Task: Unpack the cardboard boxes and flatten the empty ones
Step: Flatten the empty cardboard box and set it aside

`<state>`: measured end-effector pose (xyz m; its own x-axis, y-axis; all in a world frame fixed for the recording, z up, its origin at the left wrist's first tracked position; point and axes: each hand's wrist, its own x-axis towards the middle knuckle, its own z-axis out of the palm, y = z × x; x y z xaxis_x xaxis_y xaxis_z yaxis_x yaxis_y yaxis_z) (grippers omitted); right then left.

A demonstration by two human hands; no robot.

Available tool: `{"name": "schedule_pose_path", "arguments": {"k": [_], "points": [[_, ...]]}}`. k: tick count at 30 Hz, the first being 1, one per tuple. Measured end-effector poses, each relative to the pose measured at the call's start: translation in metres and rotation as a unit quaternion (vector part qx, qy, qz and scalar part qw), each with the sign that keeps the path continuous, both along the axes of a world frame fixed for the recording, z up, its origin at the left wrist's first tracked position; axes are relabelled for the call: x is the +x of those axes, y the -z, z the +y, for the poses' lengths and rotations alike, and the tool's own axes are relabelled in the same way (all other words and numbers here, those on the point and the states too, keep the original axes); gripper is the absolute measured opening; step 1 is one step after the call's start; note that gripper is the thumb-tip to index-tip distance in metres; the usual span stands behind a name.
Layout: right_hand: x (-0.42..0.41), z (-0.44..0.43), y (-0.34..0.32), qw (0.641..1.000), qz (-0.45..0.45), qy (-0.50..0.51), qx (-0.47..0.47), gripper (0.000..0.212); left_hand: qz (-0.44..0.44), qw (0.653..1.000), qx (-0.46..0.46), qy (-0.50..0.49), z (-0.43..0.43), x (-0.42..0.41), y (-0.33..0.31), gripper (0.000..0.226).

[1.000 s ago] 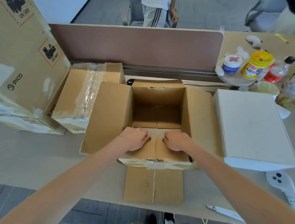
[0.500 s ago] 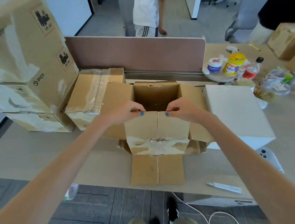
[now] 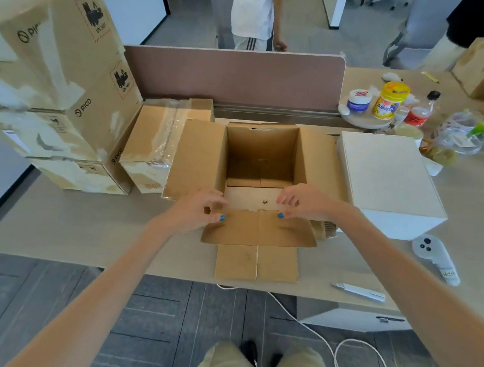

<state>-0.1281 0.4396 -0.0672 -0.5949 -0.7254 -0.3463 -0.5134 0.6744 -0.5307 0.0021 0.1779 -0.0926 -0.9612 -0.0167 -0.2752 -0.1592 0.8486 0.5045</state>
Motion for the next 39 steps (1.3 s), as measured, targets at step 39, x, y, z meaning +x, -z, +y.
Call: {"name": "schedule_pose_path", "arguments": {"k": [39], "points": [[0.009, -0.013, 0.050, 0.924, 0.309, 0.041, -0.219, 0.017, 0.138, 0.952, -0.157, -0.225, 0.016, 0.013, 0.038, 0.101]]}}
